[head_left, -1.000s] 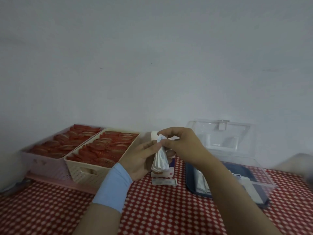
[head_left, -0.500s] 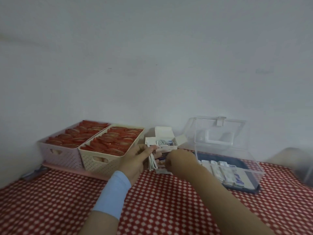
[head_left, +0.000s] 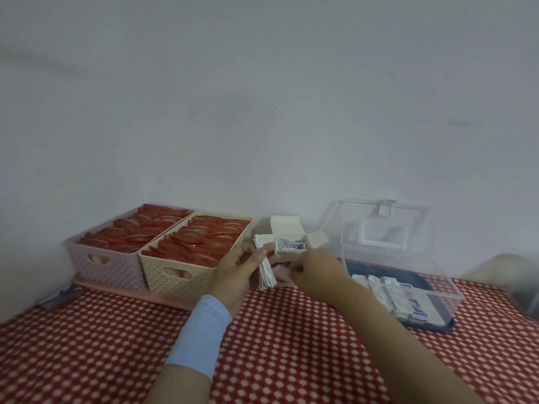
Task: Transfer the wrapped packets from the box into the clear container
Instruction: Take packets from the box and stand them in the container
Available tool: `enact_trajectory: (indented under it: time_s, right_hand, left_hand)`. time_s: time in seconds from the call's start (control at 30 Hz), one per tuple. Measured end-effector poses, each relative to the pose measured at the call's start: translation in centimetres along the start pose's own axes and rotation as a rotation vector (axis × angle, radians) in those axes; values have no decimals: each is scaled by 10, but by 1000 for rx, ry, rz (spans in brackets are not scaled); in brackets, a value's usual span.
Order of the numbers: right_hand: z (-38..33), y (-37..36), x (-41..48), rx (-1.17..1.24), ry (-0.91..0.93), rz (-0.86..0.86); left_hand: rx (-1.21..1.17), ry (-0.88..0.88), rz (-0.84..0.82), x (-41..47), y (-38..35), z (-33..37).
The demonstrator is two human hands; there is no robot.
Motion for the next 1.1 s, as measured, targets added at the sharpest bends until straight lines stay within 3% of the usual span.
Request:
enact_trajectory:
  time_s: [0.2,0.33,0.5,0.7,0.83,0.93,1.1]
  right_hand:
    - [1,60,-33,584,-49,449]
    - [-11,59,-42,924,-52,403]
    - [-6,58,-46,831,-51,415]
    - [5,76,-62,441,26,459]
    - [13,97,-83,319,221,512]
    - [18,100,-93,169,391,347]
    - [39,107,-100,78,416,383]
  left_hand:
    - [-31,-118,48,-2,-6,6]
    - [-32,-69,-22,2,-19,2]
    - [31,-17,-82,-1,-45,-7]
    - [14,77,-93,-1,-66,-15]
    - [-20,95,-153,-1,-94,-10]
    - [-48,105,-236,1,-117,-13]
    - [-61,141,-329,4,-154,-24]
Point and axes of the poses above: each hand's wrist, its own x-axis towards the middle knuckle, its own y-axis out of the back of the hand, z = x × y, the point moved 5 cm from there along x, towards the middle knuckle, and after that the axes turned 15 degrees about y, right-handed, at the moved point
